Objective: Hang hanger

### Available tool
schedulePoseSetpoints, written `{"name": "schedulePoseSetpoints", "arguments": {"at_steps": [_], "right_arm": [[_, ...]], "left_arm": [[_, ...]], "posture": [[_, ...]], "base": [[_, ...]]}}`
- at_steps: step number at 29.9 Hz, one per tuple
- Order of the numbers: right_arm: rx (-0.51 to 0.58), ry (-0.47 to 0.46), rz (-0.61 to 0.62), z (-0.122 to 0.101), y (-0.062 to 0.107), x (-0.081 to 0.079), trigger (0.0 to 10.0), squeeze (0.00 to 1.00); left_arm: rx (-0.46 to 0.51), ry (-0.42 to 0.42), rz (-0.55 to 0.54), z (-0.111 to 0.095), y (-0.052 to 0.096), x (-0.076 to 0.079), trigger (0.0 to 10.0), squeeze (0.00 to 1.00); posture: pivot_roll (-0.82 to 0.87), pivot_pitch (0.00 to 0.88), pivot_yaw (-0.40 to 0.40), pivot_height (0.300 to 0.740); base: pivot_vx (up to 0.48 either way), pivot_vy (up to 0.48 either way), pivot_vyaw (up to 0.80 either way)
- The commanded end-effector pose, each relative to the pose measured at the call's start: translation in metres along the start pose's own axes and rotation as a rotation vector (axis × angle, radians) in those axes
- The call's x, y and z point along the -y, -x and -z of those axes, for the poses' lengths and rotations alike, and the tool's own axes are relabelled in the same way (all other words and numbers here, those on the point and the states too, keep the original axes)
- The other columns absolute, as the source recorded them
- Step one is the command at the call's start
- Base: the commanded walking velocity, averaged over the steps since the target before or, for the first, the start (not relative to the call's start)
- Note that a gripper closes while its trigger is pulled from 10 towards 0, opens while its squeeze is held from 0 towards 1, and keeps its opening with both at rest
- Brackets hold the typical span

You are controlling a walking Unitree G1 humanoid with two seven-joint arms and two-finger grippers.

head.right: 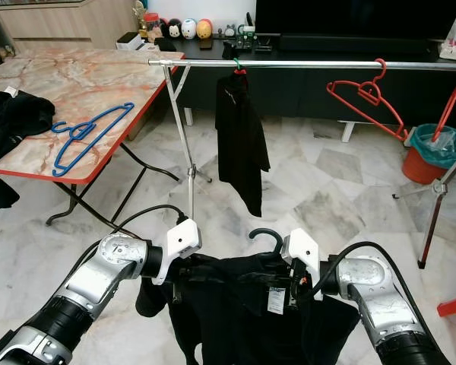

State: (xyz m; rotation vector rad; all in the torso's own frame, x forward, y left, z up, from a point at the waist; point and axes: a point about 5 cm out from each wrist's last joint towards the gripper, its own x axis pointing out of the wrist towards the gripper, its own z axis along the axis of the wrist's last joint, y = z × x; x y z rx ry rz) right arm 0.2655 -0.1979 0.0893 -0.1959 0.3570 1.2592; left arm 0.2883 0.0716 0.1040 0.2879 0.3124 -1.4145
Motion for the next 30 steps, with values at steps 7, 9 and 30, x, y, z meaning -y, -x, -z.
{"name": "schedulePoseSetpoints", "arguments": {"at_steps": [7, 9, 30], "right_arm": [[0.049, 0.048, -0.008, -0.015, -0.003, 0.004, 10.0, 1.00], [0.048, 0.049, -0.008, -0.014, -0.003, 0.004, 10.0, 1.00], [-0.224, 0.085, -0.280, 0.013, 0.030, -0.023, 10.0, 0.00]], "left_arm": [[0.013, -0.006, 0.025, -0.005, -0.003, 0.002, 0.0, 0.00], [0.014, -0.006, 0.028, -0.005, -0.004, 0.002, 0.0, 0.00], [0.004, -0.006, 0.042, -0.003, -0.004, 0.003, 0.0, 0.00]], "posture": [[-0.04, 0.000, 0.036, 0.740], [-0.04, 0.000, 0.036, 0.740], [-0.05, 0.000, 0.033, 0.740]], "base": [[0.000, 0.000, 0.00], [0.000, 0.000, 0.00], [0.000, 0.000, 0.00]]}}
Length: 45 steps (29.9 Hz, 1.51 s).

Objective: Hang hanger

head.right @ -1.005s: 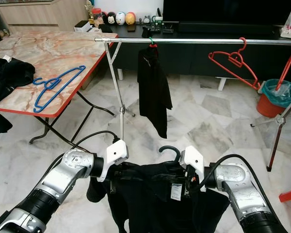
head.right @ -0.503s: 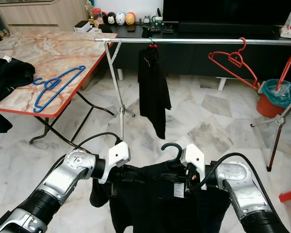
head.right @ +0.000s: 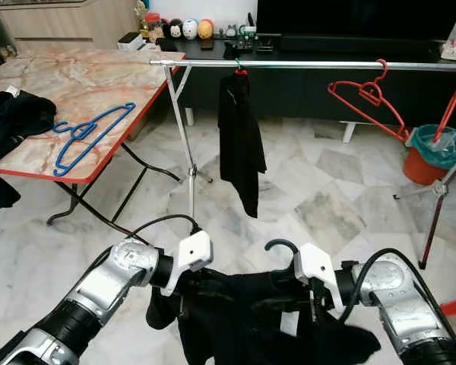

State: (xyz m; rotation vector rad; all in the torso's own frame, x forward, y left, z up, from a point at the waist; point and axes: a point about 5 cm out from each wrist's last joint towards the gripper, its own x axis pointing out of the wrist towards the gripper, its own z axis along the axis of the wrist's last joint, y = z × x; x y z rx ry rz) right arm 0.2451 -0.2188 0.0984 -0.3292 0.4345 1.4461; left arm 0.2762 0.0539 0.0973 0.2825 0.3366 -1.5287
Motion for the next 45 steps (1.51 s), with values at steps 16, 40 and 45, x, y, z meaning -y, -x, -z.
{"name": "schedulePoseSetpoints", "arguments": {"at_steps": [16, 40, 45], "right_arm": [[-0.313, 0.044, -0.224, 0.026, 0.003, -0.018, 10.0, 0.00], [-0.183, 0.153, 0.098, 0.015, -0.033, 0.010, 10.0, 0.00], [-0.136, 0.113, -0.009, 0.013, -0.034, -0.001, 10.0, 0.00]], "left_arm": [[0.010, -0.004, -0.076, -0.002, 0.014, -0.009, 0.0, 0.00], [0.024, 0.001, -0.098, -0.003, 0.012, -0.010, 0.0, 0.00], [0.024, 0.003, -0.097, -0.003, 0.012, -0.009, 0.0, 0.00]], "posture": [[-0.05, 0.000, 0.029, 0.740], [-0.05, 0.000, 0.023, 0.740], [-0.05, 0.000, 0.024, 0.740]], "base": [[0.000, 0.000, 0.00], [0.000, 0.000, 0.00], [0.000, 0.000, 0.00]]}}
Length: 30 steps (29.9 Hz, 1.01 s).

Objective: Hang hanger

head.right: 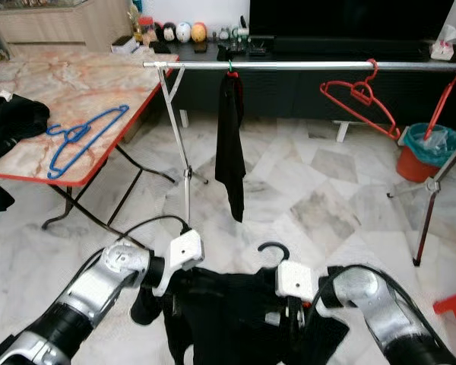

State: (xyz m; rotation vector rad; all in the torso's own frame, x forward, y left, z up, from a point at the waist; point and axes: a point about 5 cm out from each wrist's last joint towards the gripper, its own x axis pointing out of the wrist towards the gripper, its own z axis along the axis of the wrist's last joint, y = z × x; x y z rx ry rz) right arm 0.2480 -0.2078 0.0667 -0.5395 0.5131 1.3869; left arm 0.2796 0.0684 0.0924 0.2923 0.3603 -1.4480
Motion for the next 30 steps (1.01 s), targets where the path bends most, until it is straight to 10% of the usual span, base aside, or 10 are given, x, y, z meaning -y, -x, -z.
{"name": "schedulePoseSetpoints", "arguments": {"at_steps": [1, 19, 20, 21, 22, 23, 24, 30], "right_arm": [[0.056, 0.035, -0.067, -0.012, -0.006, -0.005, 10.0, 0.00], [-0.033, 0.067, 0.175, -0.004, -0.006, 0.020, 10.0, 0.00], [-0.031, 0.073, 0.185, -0.005, -0.006, 0.021, 7.5, 0.00], [-0.031, 0.073, 0.185, -0.005, -0.006, 0.021, 7.5, 0.00], [-0.017, 0.073, 0.199, -0.006, -0.006, 0.022, 2.2, 0.00], [-0.017, 0.073, 0.199, -0.006, -0.006, 0.022, 2.2, 0.00], [-0.002, 0.068, 0.205, -0.008, -0.006, 0.024, 0.0, 0.00], [0.001, 0.068, 0.207, -0.007, -0.007, 0.024, 0.0, 0.00]], "left_arm": [[0.050, -0.018, -0.022, -0.013, 0.001, -0.005, 0.0, 0.00], [0.058, -0.016, -0.037, -0.013, 0.000, -0.006, 0.0, 0.00], [0.059, -0.016, -0.038, -0.013, 0.000, -0.006, 0.0, 0.00], [0.059, -0.016, -0.038, -0.013, 0.000, -0.006, 0.0, 0.00], [0.059, -0.016, -0.039, -0.013, 0.000, -0.006, 0.0, 0.00], [0.059, -0.016, -0.039, -0.013, 0.000, -0.006, 0.0, 0.00], [0.060, -0.016, -0.039, -0.013, 0.000, -0.006, 0.0, 0.00], [0.061, -0.014, -0.039, -0.013, -0.001, -0.006, 0.0, 0.00]], "posture": [[-0.05, 0.000, 0.024, 0.740], [-0.05, 0.003, 0.022, 0.740], [-0.05, 0.003, 0.022, 0.740], [-0.05, 0.003, 0.022, 0.740], [-0.05, 0.003, 0.021, 0.740], [-0.05, 0.003, 0.021, 0.740], [-0.05, 0.005, 0.021, 0.740], [-0.05, 0.006, 0.020, 0.740]], "base": [[0.000, 0.000, 0.00], [0.000, 0.000, 0.00], [0.000, 0.000, 0.00], [0.000, 0.000, 0.00], [0.000, 0.000, 0.00], [0.000, 0.000, 0.00], [0.000, 0.000, 0.00], [0.000, 0.000, 0.00]]}}
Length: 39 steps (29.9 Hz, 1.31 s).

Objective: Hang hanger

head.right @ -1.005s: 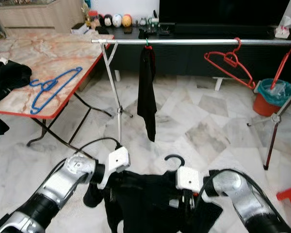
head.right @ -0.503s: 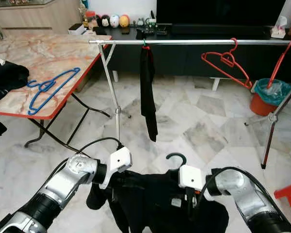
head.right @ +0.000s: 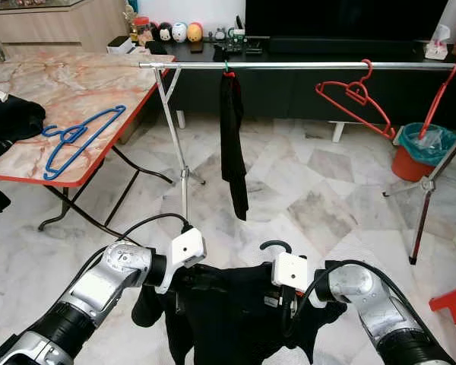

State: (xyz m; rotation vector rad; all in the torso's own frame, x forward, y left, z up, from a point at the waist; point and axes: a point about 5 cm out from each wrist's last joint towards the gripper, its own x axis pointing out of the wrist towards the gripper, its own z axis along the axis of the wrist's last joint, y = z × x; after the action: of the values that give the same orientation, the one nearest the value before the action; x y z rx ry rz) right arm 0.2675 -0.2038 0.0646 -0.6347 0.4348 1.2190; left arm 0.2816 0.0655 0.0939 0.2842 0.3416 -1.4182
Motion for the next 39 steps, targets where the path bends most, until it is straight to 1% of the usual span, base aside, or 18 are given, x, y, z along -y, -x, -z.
{"name": "schedulePoseSetpoints", "arguments": {"at_steps": [1, 18, 26, 27, 29, 30, 35, 38, 39], "right_arm": [[0.032, 0.010, 0.018, -0.005, -0.001, 0.005, 0.0, 0.00], [0.037, 0.008, -0.020, -0.005, 0.000, 0.002, 0.0, 0.00], [0.038, -0.004, -0.016, -0.003, -0.001, 0.001, 0.0, 0.00], [0.039, -0.006, -0.017, -0.003, -0.002, 0.001, 0.0, 0.00], [0.039, -0.006, -0.017, -0.003, -0.002, 0.001, 0.0, 0.00], [0.041, -0.007, -0.018, -0.004, -0.003, 0.000, 0.0, 0.00], [0.046, -0.010, -0.029, -0.005, -0.006, 0.000, 0.0, 0.00], [0.048, -0.010, -0.033, -0.005, -0.007, -0.001, 0.0, 0.00], [0.051, -0.011, -0.035, -0.006, -0.007, -0.001, 0.0, 0.00]], "left_arm": [[0.043, -0.014, -0.006, -0.010, 0.001, -0.004, 0.0, 0.00], [0.036, -0.016, 0.001, -0.009, 0.003, -0.004, 0.0, 0.00], [0.035, -0.025, -0.006, -0.009, 0.003, -0.005, 0.0, 0.00], [0.034, -0.032, -0.015, -0.010, 0.004, -0.006, 9.7, 0.00], [0.034, -0.032, -0.015, -0.010, 0.004, -0.006, 9.7, 0.00], [0.034, -0.033, -0.020, -0.010, 0.004, -0.006, 10.0, 0.00], [0.110, 0.010, 0.007, -0.019, 0.007, -0.005, 10.0, 0.00], [0.126, 0.018, 0.011, -0.021, 0.008, -0.005, 10.0, 0.00], [0.126, 0.016, 0.014, -0.021, 0.008, -0.005, 1.8, 0.00]], "posture": [[-0.05, 0.006, 0.020, 0.740], [-0.05, 0.008, 0.021, 0.740], [-0.04, 0.010, 0.023, 0.740], [-0.04, 0.010, 0.023, 0.740], [-0.04, 0.010, 0.023, 0.740], [-0.04, 0.011, 0.024, 0.740], [-0.04, 0.012, 0.024, 0.740], [-0.04, 0.012, 0.023, 0.740], [-0.04, 0.012, 0.024, 0.740]], "base": [[0.000, 0.000, 0.00], [0.000, 0.000, 0.00], [0.000, 0.000, 0.00], [0.000, 0.000, 0.00], [0.000, 0.000, 0.00], [0.000, 0.000, 0.00], [0.000, 0.000, 0.00], [0.000, 0.000, 0.00], [0.000, 0.000, 0.00]]}}
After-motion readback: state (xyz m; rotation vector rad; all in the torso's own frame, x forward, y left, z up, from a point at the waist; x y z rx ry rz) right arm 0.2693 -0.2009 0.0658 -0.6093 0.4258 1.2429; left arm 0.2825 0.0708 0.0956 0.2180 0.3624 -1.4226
